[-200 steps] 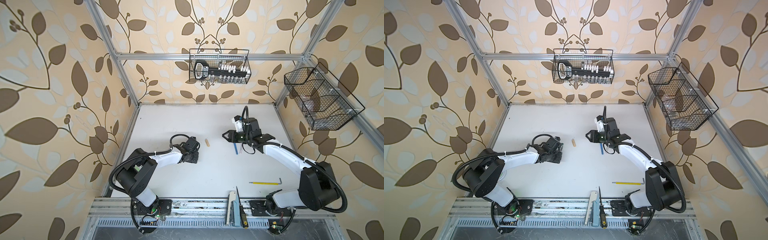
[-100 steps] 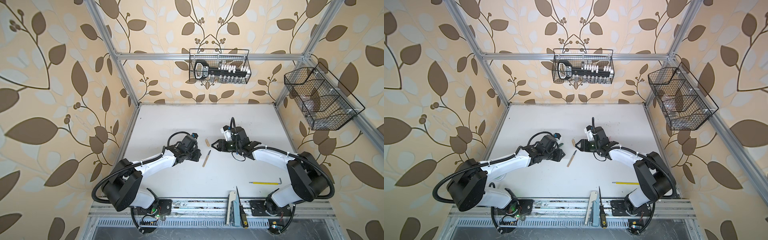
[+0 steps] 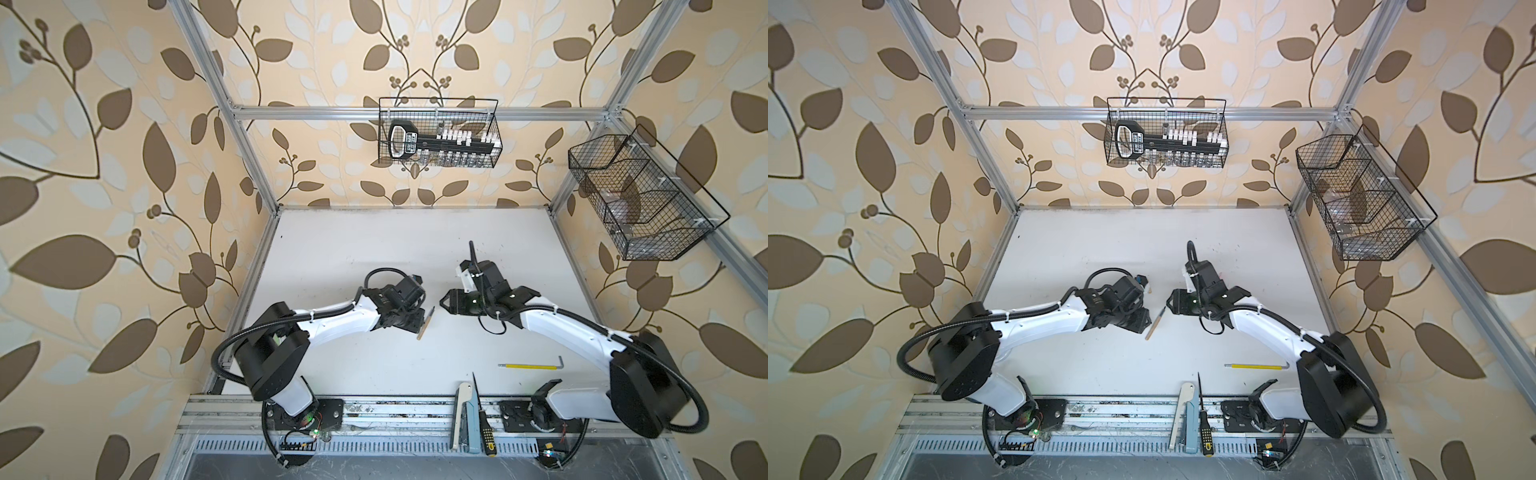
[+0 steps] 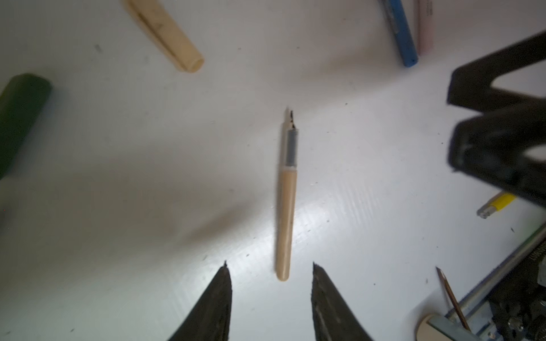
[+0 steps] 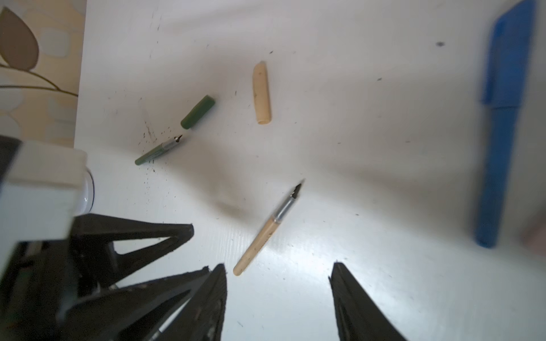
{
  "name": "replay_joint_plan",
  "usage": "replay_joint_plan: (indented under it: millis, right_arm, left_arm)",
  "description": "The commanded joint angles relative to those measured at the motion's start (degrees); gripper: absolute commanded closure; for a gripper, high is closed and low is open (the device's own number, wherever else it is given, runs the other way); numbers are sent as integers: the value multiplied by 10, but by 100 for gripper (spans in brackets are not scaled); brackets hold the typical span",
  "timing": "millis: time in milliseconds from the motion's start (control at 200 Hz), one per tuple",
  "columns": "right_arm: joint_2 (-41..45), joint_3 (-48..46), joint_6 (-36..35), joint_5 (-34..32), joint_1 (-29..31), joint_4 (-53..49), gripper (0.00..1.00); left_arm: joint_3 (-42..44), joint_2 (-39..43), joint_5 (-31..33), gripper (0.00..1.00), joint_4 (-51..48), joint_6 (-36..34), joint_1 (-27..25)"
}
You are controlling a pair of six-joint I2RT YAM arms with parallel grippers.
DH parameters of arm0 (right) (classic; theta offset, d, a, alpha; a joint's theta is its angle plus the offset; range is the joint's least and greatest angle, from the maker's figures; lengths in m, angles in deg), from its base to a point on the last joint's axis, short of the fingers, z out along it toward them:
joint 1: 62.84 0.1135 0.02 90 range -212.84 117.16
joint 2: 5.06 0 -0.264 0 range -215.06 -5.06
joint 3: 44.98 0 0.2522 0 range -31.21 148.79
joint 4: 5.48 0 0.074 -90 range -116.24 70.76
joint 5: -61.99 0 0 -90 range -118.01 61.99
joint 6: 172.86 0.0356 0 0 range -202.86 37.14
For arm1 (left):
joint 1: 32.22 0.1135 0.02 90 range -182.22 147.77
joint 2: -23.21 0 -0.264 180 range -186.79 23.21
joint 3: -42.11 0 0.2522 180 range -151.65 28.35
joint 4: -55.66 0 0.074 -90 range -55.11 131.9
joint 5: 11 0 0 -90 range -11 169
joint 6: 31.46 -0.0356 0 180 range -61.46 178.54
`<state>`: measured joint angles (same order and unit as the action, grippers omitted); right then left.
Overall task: Insert the pens into the pen caps
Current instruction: 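Grasp the beige fountain pen on the table with the left gripper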
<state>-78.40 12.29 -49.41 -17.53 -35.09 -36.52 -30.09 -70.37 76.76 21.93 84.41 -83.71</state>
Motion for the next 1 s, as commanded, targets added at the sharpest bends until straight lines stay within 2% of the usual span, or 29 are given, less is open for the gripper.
replay_joint_plan:
  millis: [0, 120, 240, 695, 810, 955, 1000]
  right_arm:
    - [59, -39, 4, -8, -39, -23, 43]
    - [119, -78, -4, 30, -101, -25, 42]
    - [157, -100, -13, 53, -135, -35, 42]
    - [171, -123, -5, 69, -143, -19, 42]
    - [172, -129, 0, 71, -142, -7, 42]
    - [166, -141, 9, 100, -142, 29, 42]
    - [163, -140, 9, 104, -141, 34, 42]
  left_arm:
    - [-58, -44, 44, 56, -57, 17, -38]
    - [-87, -81, 44, 57, -68, 19, -53]
    - [-113, -109, 67, 58, -99, 14, -66]
    - [-110, -144, 72, 60, -100, 17, -68]
    - [-99, -149, 57, 66, -82, 18, -69]
    - [-88, -154, 52, 84, -65, 15, -67]
    - [-83, -154, 50, 87, -59, 14, -65]
